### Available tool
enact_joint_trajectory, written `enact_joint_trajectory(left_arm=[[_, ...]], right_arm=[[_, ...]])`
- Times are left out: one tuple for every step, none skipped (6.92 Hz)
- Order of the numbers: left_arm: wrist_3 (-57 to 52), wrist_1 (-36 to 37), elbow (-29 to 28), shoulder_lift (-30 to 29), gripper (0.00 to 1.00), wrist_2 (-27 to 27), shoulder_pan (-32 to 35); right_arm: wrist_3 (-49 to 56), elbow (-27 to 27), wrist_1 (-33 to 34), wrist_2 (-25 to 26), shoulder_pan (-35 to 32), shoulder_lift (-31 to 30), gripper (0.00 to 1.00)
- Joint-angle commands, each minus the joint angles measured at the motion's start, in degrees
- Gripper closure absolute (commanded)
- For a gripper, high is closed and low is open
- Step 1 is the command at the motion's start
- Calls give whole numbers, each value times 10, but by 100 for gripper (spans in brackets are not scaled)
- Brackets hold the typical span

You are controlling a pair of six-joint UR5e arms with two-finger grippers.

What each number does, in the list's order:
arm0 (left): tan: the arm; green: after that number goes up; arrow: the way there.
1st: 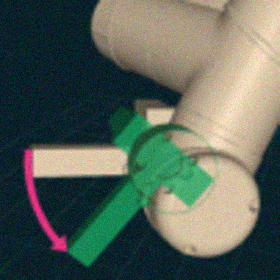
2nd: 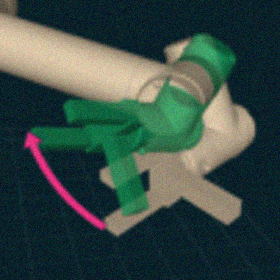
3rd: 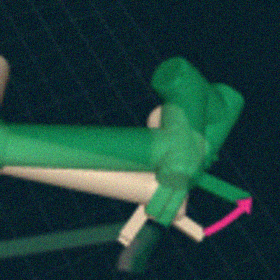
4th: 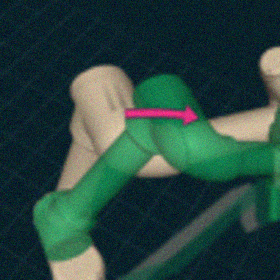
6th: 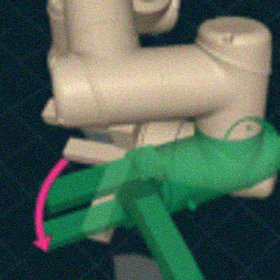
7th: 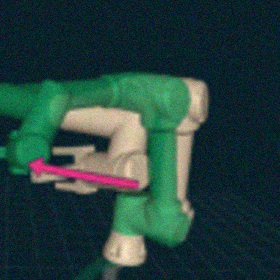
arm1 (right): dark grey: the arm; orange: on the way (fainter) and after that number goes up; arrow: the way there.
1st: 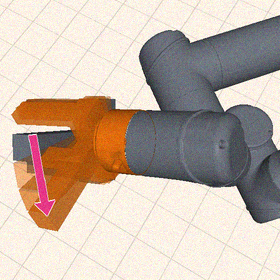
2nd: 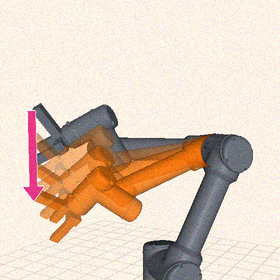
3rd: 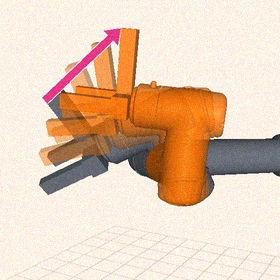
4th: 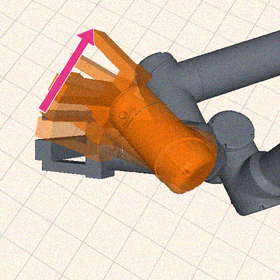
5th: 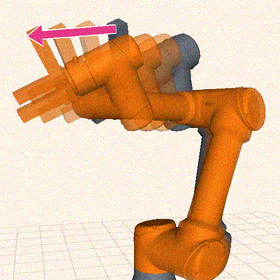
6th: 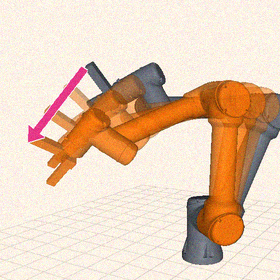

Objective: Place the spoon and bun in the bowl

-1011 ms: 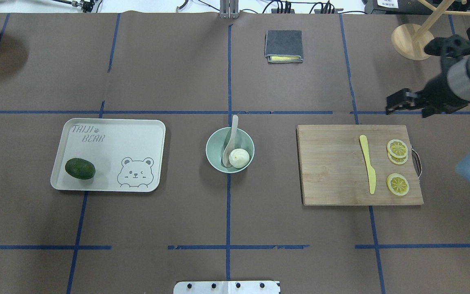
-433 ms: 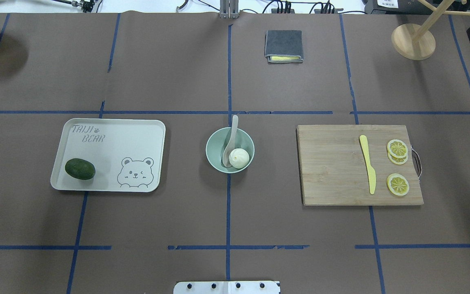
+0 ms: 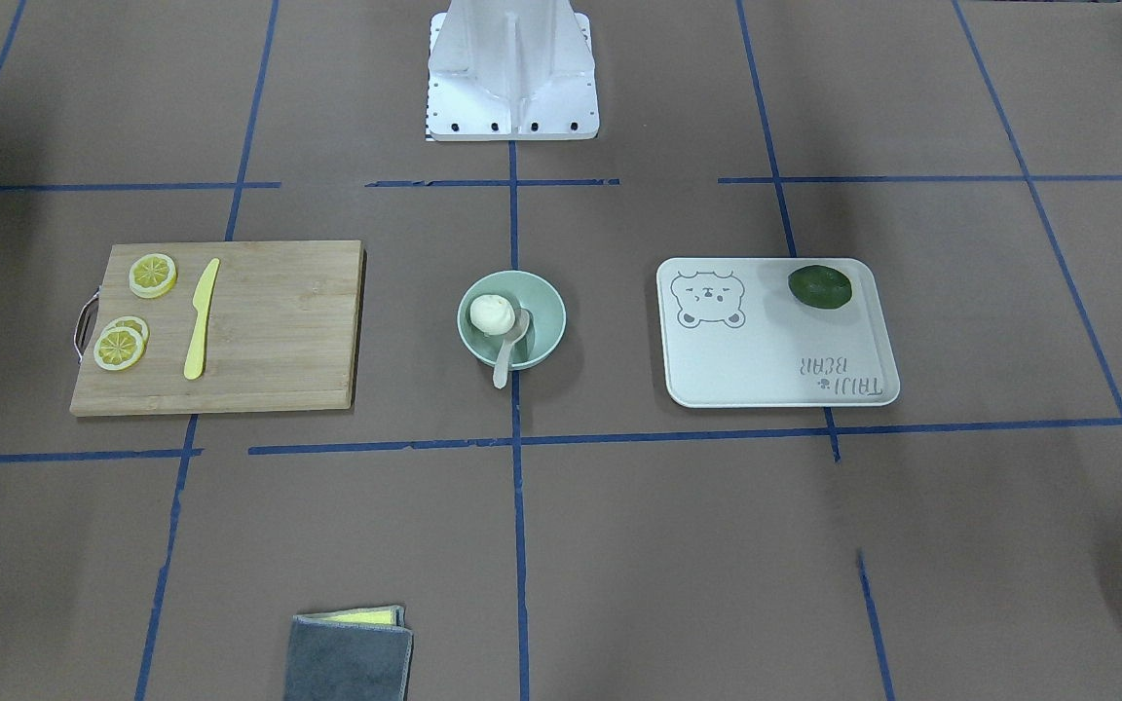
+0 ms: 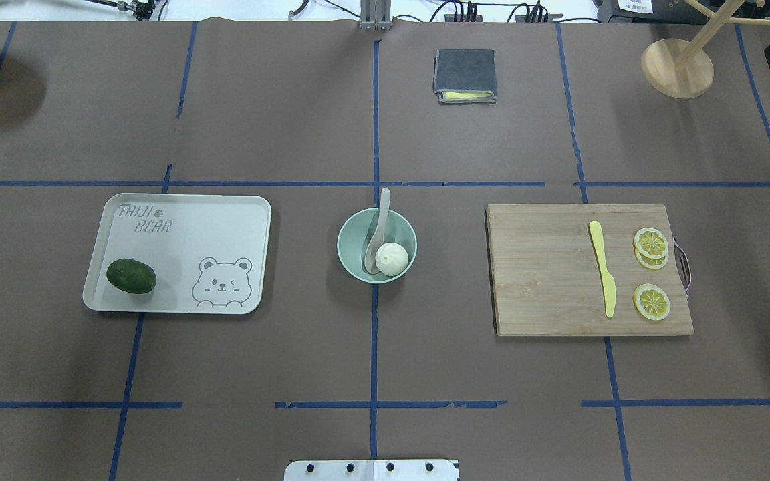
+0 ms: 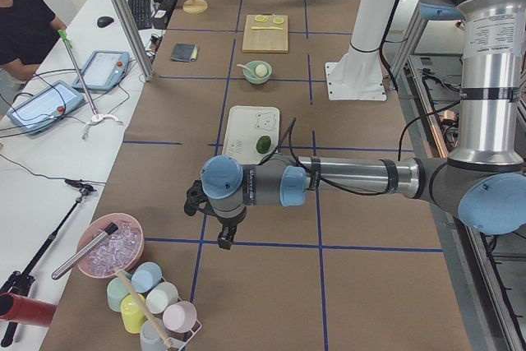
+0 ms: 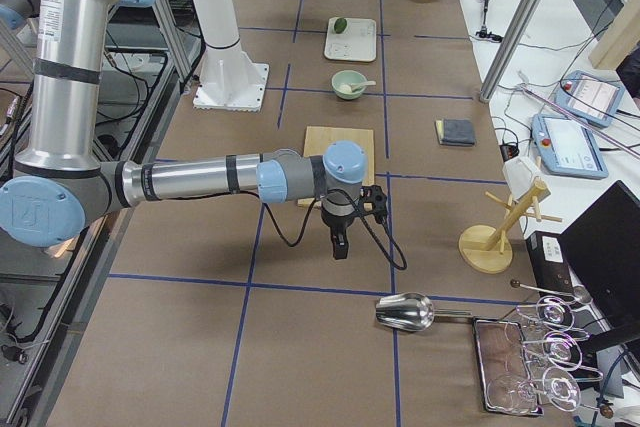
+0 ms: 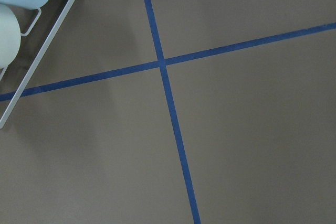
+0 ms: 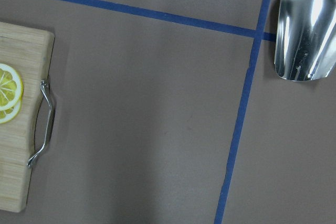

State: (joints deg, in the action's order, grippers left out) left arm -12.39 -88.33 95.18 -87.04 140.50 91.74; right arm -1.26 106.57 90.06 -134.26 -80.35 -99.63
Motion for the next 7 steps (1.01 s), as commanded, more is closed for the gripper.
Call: enact_joint_trajectory(left_arm=[[16, 0, 27, 1, 0, -53, -16], [31, -1, 30, -3, 0, -88, -43], [29, -7, 32, -3, 0, -81, -43], [25, -9, 24, -7, 0, -81, -43], [25, -8, 29, -12, 0, -81, -43], [25, -6, 40, -21, 0, -82, -43], [25, -8, 48, -23, 0, -81, -43]], right_arm=[[3, 2, 0, -17, -4, -4, 0], [2, 2, 1, -46, -21, 2, 0], [4, 0, 1, -46, -32, 0, 0], [4, -8, 0, -43, -35, 1, 0], [-6, -16, 6, -43, -35, 1, 0], [-6, -20, 5, -39, -34, 5, 0], [-5, -22, 0, -29, -37, 8, 0]])
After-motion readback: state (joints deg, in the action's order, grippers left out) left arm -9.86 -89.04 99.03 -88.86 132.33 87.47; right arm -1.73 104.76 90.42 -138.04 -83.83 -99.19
